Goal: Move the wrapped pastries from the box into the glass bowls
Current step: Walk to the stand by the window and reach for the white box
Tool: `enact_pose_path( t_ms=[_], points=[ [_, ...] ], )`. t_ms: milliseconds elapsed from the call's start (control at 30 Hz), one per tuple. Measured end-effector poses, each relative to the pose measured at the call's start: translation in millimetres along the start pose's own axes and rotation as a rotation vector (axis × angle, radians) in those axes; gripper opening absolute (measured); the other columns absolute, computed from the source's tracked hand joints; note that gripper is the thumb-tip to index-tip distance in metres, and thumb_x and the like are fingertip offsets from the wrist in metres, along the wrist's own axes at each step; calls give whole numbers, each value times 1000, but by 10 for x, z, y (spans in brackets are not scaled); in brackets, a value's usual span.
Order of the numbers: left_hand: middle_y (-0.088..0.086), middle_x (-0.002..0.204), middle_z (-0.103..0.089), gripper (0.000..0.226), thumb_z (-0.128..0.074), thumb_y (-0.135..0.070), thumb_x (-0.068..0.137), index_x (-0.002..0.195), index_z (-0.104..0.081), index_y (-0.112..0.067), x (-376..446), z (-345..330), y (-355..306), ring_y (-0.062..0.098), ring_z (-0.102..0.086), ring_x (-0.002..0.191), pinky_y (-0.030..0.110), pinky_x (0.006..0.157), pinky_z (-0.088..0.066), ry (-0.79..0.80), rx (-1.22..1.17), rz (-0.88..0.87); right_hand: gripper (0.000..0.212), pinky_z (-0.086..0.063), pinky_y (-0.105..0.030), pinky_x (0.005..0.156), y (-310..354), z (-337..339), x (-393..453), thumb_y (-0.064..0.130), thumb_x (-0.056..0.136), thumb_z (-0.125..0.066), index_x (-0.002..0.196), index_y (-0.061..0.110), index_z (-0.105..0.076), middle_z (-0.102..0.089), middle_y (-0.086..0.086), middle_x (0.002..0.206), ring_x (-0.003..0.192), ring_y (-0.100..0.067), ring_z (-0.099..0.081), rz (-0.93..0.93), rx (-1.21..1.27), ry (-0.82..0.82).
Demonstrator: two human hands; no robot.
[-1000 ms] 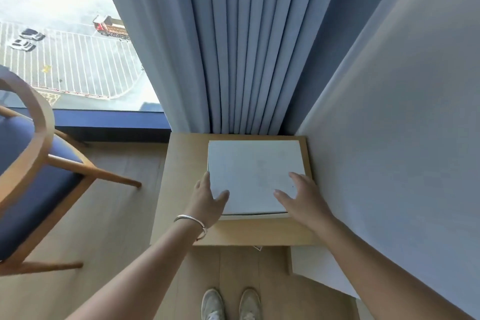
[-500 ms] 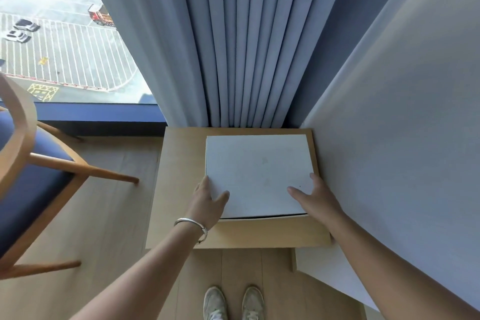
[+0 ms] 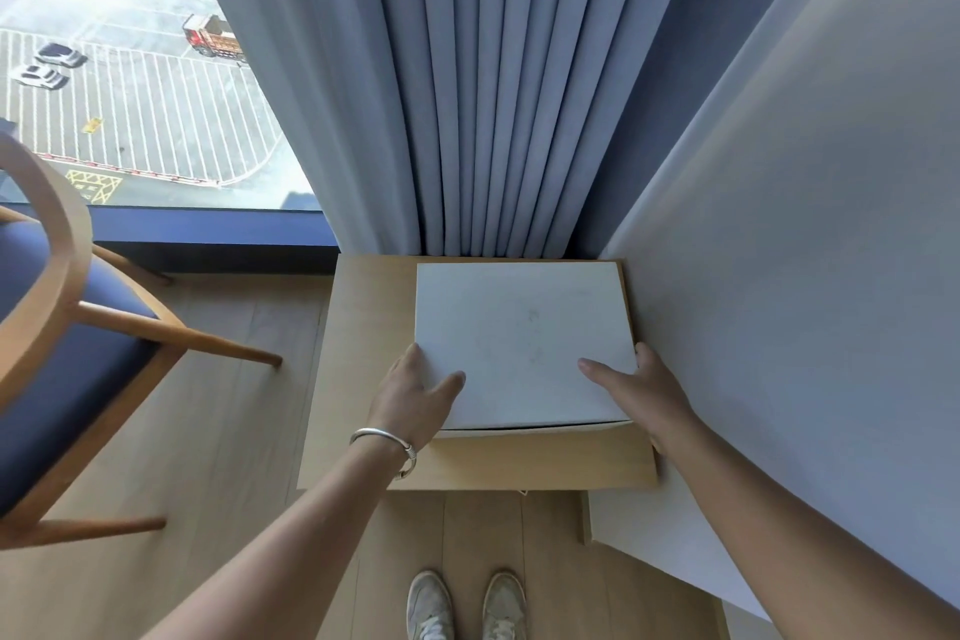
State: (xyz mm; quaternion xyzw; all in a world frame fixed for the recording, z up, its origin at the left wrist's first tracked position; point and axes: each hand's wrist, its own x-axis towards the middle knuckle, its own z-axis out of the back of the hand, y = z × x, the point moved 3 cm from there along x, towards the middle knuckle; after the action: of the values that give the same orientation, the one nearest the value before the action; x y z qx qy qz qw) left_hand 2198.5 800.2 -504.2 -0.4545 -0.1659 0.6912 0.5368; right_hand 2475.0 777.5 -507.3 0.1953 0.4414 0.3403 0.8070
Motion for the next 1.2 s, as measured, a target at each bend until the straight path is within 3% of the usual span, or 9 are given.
enact_pose_path(
  t_ms=[267, 400, 600, 733, 1033, 1200],
  points=[
    [0, 109, -62, 34, -60, -40, 84, 111, -53, -21, -238, 230, -247, 23, -57, 100, 45, 87, -49, -24, 13, -26, 81, -45, -48, 102, 220, 182, -283, 57, 72, -74, 136, 18, -45, -57, 1, 132, 120, -22, -54, 46, 33, 2],
    [3, 105, -61, 32, -60, -40, 85, 108, -53, -20, -438, 415, -379, 23, -55, 96, 41, 82, -49, -54, 31, -42, 69, -49, -43, 95, 365, 280, -518, 55, 72, -74, 127, 21, -51, -61, 5, 122, 110, -19, -59, 86, 46, 1],
    [2, 108, -59, 34, -61, -41, 86, 111, -51, -19, -775, 717, -524, 21, -57, 97, 45, 83, -53, -61, -2, -32, 64, -50, -38, 87, 655, 365, -849, 55, 73, -74, 123, 22, -52, -63, 6, 117, 105, -17, -60, 149, 60, 19],
    [1, 107, -62, 31, -62, -38, 86, 109, -54, -19, -991, 962, -443, 20, -59, 97, 44, 84, -53, -107, -57, -14, 54, -47, -26, 67, 941, 282, -1024, 52, 73, -75, 117, 28, -54, -64, 10, 111, 92, -7, -60, 222, 61, 68],
    [-7, 102, -69, 18, -63, -28, 88, 106, -60, -24, -1399, 1511, 395, 11, -64, 91, 35, 75, -50, -392, -391, 154, 57, -53, -39, 83, 1826, -750, -1141, 52, 67, -74, 113, 27, -50, -63, 8, 109, 96, -15, -60, 395, -238, 261],
    [-2, 100, -70, 15, -62, -25, 88, 103, -61, -21, -1445, 1473, 961, 20, -64, 94, 39, 82, -48, -552, -532, 287, 67, -51, -42, 88, 2186, -1516, -996, 55, 64, -71, 120, 29, -47, -58, 6, 119, 104, -17, -57, 526, -443, 398]
  ],
)
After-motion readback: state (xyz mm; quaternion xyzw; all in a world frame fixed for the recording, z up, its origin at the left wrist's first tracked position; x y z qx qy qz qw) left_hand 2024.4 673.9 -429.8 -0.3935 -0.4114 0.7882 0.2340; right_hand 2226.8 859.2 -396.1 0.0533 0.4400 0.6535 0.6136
